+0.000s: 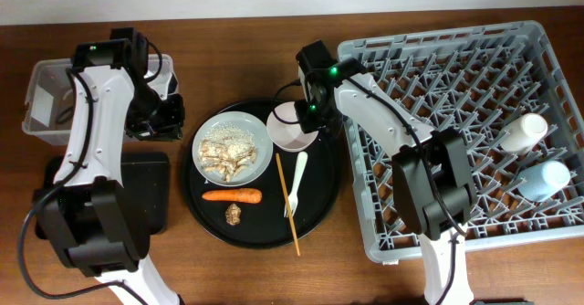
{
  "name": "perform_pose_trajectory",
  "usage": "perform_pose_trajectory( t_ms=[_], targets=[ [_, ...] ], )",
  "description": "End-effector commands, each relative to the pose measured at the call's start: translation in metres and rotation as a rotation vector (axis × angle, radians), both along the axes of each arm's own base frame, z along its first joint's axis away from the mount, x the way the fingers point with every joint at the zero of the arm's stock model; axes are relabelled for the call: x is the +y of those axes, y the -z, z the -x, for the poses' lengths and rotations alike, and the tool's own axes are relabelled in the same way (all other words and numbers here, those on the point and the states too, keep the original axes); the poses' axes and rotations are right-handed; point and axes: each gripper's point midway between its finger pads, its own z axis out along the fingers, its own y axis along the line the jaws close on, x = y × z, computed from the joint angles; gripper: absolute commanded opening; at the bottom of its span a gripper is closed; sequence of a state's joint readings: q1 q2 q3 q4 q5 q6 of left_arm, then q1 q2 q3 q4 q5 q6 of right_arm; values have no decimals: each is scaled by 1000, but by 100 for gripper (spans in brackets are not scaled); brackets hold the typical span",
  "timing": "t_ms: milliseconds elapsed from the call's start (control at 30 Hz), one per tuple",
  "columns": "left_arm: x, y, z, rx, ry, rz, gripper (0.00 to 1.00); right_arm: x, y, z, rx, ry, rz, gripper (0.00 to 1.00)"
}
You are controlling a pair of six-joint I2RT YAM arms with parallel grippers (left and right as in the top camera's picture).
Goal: Sort waste into correct bins and load items into the dishwasher rack
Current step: 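Grasp the pink bowl rim with the right gripper and lift it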
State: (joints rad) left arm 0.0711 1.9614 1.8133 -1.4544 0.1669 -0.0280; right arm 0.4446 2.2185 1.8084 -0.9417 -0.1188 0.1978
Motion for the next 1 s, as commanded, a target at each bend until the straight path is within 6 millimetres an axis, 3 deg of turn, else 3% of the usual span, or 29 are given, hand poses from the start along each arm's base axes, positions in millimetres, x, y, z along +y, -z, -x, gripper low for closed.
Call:
perform_pose_trajectory(
  t_ms=[0, 333, 567, 733, 867, 967],
  targets=[
    [1, -7, -3, -24, -11, -10, 15, 5, 6, 5, 25, 33, 1, 32],
    [1, -7, -3, -23, -11, -10, 15, -1, 11, 18, 75, 39, 26, 22],
    [1, -7, -3, -24, -11, -10, 15, -3, 12, 22, 91, 39, 34, 5],
    [1, -7, -3, -24, -11, -10, 15, -6, 9, 27, 115, 40, 47, 4],
    [1, -7, -3, -25, -11, -9, 15, -18, -20, 23, 81, 55, 92, 4],
    [1, -7, -2, -23, -10, -9, 15, -37, -67, 12, -24, 84, 167, 4]
  ],
)
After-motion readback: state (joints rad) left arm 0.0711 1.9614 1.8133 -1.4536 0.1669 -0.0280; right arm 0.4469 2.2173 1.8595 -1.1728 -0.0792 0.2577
